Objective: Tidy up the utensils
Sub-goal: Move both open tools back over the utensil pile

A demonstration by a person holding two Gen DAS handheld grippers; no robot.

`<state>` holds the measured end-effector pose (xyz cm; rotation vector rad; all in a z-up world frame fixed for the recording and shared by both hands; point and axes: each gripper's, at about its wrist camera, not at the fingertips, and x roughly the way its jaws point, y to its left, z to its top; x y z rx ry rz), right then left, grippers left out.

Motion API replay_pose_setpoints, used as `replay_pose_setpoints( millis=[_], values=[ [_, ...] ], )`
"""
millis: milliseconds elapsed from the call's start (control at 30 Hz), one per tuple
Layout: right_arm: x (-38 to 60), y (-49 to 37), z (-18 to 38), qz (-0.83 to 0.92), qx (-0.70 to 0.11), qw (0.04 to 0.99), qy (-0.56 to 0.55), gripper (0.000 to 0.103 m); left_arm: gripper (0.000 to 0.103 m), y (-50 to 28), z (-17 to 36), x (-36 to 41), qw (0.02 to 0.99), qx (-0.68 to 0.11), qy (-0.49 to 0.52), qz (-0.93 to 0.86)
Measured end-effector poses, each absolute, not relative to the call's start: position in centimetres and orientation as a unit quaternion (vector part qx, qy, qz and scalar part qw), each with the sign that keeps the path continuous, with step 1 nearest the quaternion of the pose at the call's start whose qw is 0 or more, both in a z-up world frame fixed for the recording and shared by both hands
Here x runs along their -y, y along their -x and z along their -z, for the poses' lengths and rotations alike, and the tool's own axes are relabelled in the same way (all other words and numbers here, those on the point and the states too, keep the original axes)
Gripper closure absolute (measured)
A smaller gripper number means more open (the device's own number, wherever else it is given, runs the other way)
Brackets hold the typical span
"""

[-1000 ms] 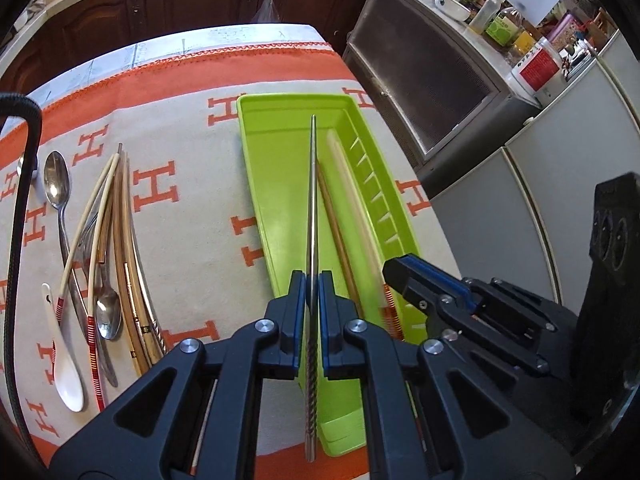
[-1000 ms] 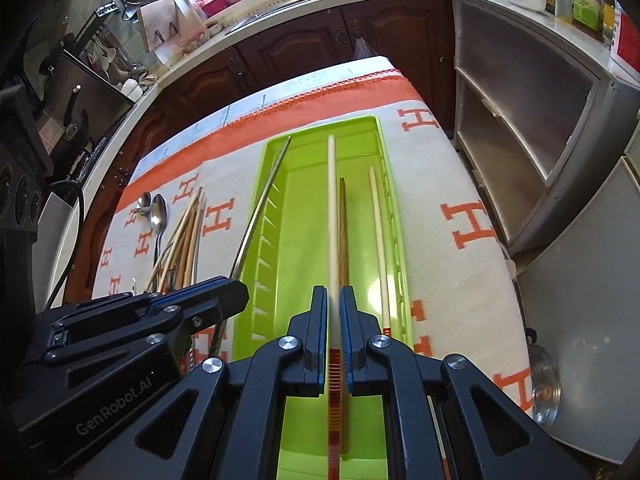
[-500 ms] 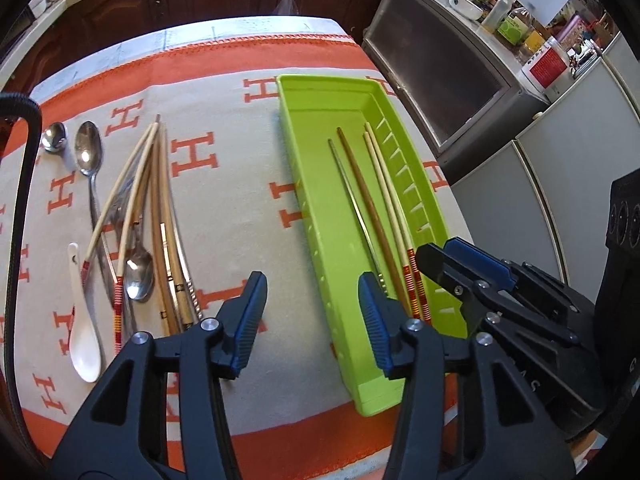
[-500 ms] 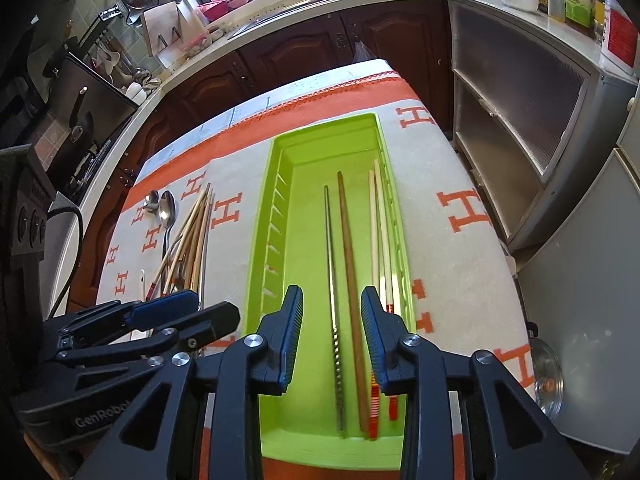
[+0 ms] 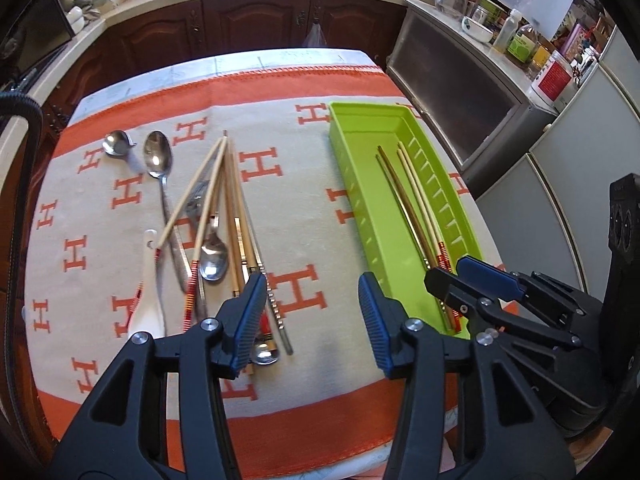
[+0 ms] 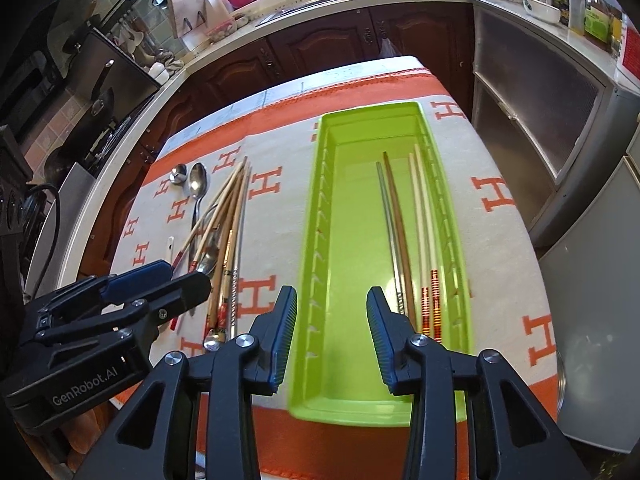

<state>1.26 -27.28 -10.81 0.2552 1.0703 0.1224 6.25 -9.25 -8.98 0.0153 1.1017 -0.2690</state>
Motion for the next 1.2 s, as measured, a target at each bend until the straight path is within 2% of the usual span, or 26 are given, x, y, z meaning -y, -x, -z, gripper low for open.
replay_pose_setpoints(
  millis=[400, 600, 733, 1200],
  values=[
    [22.1, -0.7, 8.2, -0.093, -0.503, 0.855, -0.086, 0.065, 0.059, -4.8, 7.1, 3.7, 0.877, -0.475, -0.020, 0.067],
    [19.3, -1.3, 7.4, -0.107, -0.501, 0.856, -0.066, 0.057, 0.059, -4.7, 7.0, 1.0, 0.884, -0.465, -0.022, 0.043],
    [17.5, -2.0, 7.1, -0.113, -0.502, 0.856, -0.055, 0.057, 0.059, -5.1, 7.2, -0.8, 0.885, -0.464, -0.018, 0.028],
    [13.3, -5.7, 9.5, -0.121, -0.524, 0.843, -0.029, 0.057, 0.059, -7.6, 9.4, -5.5, 0.881, -0.473, -0.011, -0.002]
  ],
)
